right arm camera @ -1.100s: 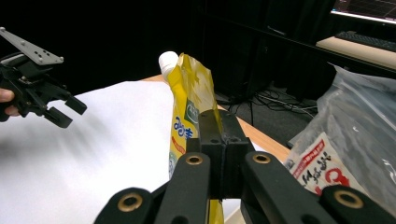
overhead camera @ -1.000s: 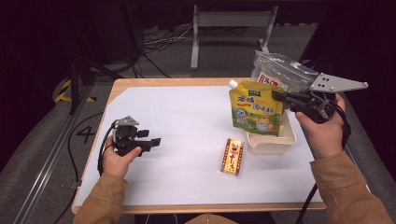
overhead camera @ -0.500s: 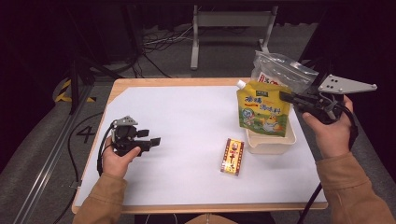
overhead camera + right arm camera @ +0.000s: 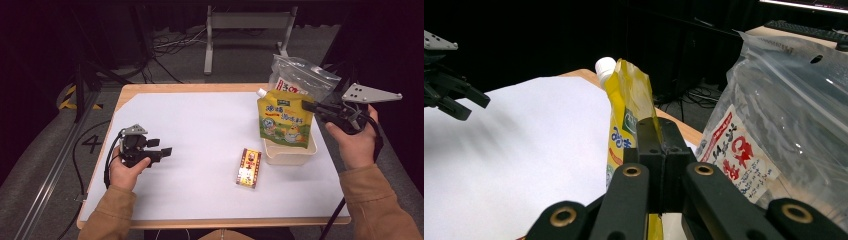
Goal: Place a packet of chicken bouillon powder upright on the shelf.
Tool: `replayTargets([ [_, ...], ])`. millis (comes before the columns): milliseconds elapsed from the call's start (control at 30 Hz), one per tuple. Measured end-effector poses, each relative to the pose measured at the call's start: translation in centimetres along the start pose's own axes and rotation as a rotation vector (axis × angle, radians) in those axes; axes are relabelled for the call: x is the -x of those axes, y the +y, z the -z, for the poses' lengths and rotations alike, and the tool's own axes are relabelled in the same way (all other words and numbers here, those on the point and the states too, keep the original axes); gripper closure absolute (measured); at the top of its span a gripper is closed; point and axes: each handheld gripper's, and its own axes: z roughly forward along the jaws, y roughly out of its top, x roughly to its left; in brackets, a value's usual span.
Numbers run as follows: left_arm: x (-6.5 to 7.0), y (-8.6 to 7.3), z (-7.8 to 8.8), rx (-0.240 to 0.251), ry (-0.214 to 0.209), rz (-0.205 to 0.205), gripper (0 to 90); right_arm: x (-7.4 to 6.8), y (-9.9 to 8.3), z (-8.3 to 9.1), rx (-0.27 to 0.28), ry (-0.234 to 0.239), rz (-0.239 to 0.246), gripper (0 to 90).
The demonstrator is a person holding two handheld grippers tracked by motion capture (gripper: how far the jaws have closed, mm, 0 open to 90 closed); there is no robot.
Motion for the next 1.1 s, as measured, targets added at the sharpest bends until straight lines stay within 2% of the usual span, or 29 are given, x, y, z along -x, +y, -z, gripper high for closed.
replayTargets([
  [367, 0.0, 0.0, 0.0, -0.001, 0.004, -0.01, 32.9, 0.7, -0.7, 0.2, 0.007, -0.019, -0.022, 90.0],
  [1100, 0.0, 0.0, -0.1, -0.001, -0.001, -0.01, 33.0, 1.1, -1.2, 0.6, 0.013, -0.038, -0.023, 90.0],
])
